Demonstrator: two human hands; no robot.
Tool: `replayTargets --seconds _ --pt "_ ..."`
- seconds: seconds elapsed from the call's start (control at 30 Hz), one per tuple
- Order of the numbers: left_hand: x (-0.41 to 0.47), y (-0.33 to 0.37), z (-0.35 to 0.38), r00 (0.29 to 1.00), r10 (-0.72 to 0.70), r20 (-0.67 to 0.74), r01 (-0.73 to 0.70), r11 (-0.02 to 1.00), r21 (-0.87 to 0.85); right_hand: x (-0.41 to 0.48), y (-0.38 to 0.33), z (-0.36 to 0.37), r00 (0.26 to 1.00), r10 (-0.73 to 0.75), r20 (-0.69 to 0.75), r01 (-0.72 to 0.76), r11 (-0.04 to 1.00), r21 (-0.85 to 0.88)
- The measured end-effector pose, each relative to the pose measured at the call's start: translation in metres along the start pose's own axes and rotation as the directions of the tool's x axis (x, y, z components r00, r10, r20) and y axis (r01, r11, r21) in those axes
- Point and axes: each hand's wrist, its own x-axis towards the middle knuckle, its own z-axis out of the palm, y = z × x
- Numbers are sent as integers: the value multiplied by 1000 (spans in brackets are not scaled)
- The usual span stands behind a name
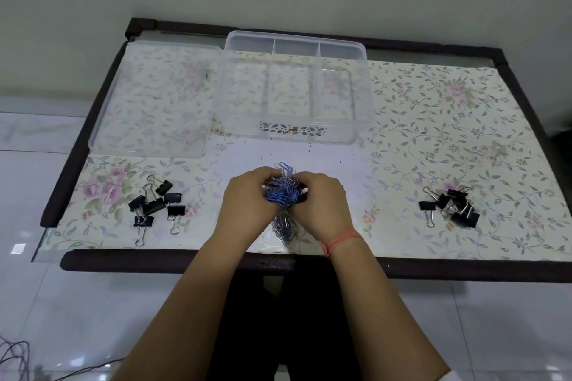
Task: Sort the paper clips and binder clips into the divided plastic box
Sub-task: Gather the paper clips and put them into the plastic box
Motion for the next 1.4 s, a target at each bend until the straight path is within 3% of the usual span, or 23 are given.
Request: replayTargets --seconds 0.17,0.43,0.8,1.0,1.17,1.3,1.4 --pt "0 0 -2 999 -22 46 22 1000 16 0 -1 -2 1000 5 2 -5 1000 -2" --pt "-1 3 -1 999 -35 -22 35 999 20 -1 -5 -2 1000 5 -3 -5 1000 23" --pt "1 42 -20 987 69 -143 -68 998 9 -1 -29 -42 989 -37 -142 52 994 100" --pt "42 82 -46 958 173 -229 -175 984 13 39 -58 -87 966 -127 -227 154 982 107" --pt "98 100 -54 948 180 -264 -196 980 -37 102 -69 -107 963 -130 -235 146 988 50" --pt "145 87 -38 967 155 -201 -145 987 66 145 -60 -98 989 -72 -129 67 997 -41" --pt "168 75 -22 992 128 15 -127 950 287 163 -47 -86 1000 -4 -14 3 995 -102"
